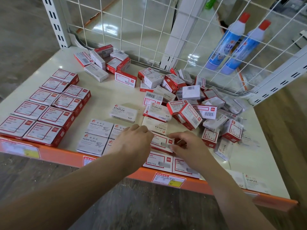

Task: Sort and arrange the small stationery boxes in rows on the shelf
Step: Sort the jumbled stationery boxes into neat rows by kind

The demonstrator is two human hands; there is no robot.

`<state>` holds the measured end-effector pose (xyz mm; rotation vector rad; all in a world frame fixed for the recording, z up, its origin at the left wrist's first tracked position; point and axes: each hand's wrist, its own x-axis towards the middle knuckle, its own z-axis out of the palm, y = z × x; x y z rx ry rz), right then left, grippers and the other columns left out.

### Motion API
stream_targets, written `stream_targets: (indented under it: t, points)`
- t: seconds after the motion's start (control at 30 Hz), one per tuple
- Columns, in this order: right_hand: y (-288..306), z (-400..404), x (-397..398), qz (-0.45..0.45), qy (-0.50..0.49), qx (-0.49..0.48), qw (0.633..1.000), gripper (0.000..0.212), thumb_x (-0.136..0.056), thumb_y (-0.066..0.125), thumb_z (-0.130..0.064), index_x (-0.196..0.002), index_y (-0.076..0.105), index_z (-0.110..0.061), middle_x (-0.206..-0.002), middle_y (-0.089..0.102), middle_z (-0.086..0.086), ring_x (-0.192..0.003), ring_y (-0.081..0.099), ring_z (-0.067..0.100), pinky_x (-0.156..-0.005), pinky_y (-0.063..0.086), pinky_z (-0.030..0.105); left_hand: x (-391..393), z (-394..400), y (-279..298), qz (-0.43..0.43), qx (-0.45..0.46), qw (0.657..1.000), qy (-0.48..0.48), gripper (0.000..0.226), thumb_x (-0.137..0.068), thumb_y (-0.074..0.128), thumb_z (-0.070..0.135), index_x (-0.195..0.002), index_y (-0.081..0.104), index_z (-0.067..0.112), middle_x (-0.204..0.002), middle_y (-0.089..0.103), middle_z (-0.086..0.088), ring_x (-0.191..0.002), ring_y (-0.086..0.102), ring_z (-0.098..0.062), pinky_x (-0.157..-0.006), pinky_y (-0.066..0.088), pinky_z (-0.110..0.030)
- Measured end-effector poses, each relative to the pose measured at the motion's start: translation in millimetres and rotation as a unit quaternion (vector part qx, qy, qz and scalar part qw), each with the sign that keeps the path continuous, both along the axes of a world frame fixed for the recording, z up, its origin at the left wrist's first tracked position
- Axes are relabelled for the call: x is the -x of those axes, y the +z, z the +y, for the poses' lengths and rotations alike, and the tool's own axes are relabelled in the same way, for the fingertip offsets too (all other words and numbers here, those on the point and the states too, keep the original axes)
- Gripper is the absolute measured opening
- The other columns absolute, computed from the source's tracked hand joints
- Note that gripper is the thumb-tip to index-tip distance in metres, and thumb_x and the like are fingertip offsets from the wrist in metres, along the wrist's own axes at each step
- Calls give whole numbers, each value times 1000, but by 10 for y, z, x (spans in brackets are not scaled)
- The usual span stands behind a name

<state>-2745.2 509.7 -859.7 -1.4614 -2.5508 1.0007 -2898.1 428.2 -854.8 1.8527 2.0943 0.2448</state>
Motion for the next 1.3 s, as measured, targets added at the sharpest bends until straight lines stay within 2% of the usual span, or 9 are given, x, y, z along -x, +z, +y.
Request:
stream_targets:
  t: [0.07, 0.13, 0.23, 0.57, 0.77, 1.3]
  points:
    - [2, 13, 9, -7, 6, -1, 1000, 31, -89, 60, -19, -120, 59, -26, -107, 50, -11, -99, 52, 6, -88, 49, 23, 4, -6, -7, 1, -6, 1000, 4, 31, -97, 38, 24, -127, 46, 22, -127, 49, 5, -116, 41, -15, -100, 36, -29]
    - [11, 17, 4, -14, 18, 2, 1000, 31, -90, 59, -19, -120, 59, -27, -103, 47, -12, -96, 50, 4, -79, 46, 14, 11, -18, 2, -7, -11, 1000, 10, 31, -97, 38, 25, -128, 45, 24, -127, 48, 6, -116, 40, -14, -100, 35, -28]
    - [25, 0, -2, -10, 25, 8, 1000, 30, -91, 58, -19, -120, 59, -25, -100, 48, -13, -93, 52, 4, -71, 44, 10, 14, -38, 12, -12, -13, 1000, 5, 31, -97, 37, 27, -128, 44, 25, -128, 46, 7, -117, 39, -13, -100, 34, -26]
    - [29, -4, 4, 1, 22, 19, 1000, 28, -90, 58, -16, -117, 59, -23, -103, 50, -11, -96, 53, 6, -77, 47, 14, -1, -22, 12, -1, 2, 1000, -11, 35, -97, 38, 25, -132, 41, 23, -132, 44, 6, -121, 37, -14, -103, 30, -28]
    - [-2, 2, -5, 15, 16, 14, 1000, 29, -90, 58, -12, -117, 60, -21, -109, 54, -7, -100, 54, 7, -90, 48, 24, -15, 4, -46, 10, 8, 1000, -3, 36, -96, 39, 29, -132, 40, 24, -131, 45, 5, -121, 37, -16, -103, 31, -30]
    - [24, -24, 3, -1, 13, 19, 1000, 30, -91, 57, -15, -120, 59, -21, -108, 53, -8, -99, 56, 9, -85, 51, 21, -33, 0, -43, 15, 2, 1000, -19, 37, -97, 39, 29, -133, 40, 23, -136, 39, 5, -125, 33, -15, -105, 29, -30]
